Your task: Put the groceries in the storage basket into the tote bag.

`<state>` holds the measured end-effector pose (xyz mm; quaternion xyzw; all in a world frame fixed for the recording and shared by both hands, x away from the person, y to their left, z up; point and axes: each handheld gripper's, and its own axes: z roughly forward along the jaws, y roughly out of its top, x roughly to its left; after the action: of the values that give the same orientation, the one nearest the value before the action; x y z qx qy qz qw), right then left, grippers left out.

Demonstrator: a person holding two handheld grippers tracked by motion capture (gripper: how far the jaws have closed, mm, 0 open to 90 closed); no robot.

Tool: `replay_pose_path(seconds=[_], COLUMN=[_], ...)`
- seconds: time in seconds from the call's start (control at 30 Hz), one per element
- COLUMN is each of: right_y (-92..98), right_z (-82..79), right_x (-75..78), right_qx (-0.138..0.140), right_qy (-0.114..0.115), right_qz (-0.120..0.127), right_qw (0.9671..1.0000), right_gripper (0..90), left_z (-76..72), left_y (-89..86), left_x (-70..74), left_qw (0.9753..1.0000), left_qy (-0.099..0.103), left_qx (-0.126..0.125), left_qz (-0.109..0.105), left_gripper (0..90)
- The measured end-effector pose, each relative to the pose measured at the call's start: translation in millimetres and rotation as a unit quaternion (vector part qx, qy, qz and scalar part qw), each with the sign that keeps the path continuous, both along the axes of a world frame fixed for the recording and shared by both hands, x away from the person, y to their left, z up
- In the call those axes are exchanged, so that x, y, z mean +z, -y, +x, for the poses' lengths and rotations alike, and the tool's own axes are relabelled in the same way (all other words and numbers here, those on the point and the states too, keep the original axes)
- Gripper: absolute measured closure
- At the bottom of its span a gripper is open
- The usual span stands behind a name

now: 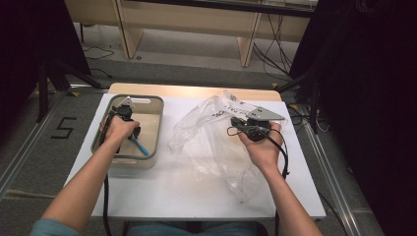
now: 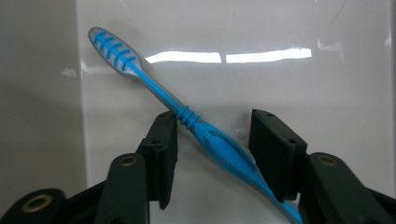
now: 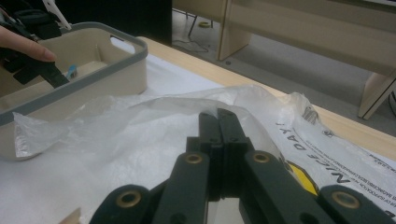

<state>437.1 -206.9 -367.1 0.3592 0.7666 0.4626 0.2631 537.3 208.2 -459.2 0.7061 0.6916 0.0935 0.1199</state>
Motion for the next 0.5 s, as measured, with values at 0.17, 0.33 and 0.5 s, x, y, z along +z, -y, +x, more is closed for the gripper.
replay_pose_path(seconds=[0.17,0.33,0.5], right_y=[0.0,-0.1,-0.2], right_z=[0.0,-0.1,-0.1], right_x=[0.0,0.2,0.2], right_qx=[0.001,0.002,0.002], right_qy=[-0.001,0.001,0.001], right_qz=[-0.001,-0.001,-0.001], right_qw=[1.0,1.0,1.0], right_gripper=[90.0,90.0,90.0], left_z=[0.0,0.0,0.3], left_y=[-0.6,-1.0,-0.5], left_x=[0.6,1.1,1.5], left_qw=[1.0,0.9998,0.9994], left_qy=[-0.002,-0.005,-0.008], left_qx=[-0.009,-0.017,-0.032], left_qz=[-0.001,0.0,0.004], left_gripper=[61.3,71.1,78.1])
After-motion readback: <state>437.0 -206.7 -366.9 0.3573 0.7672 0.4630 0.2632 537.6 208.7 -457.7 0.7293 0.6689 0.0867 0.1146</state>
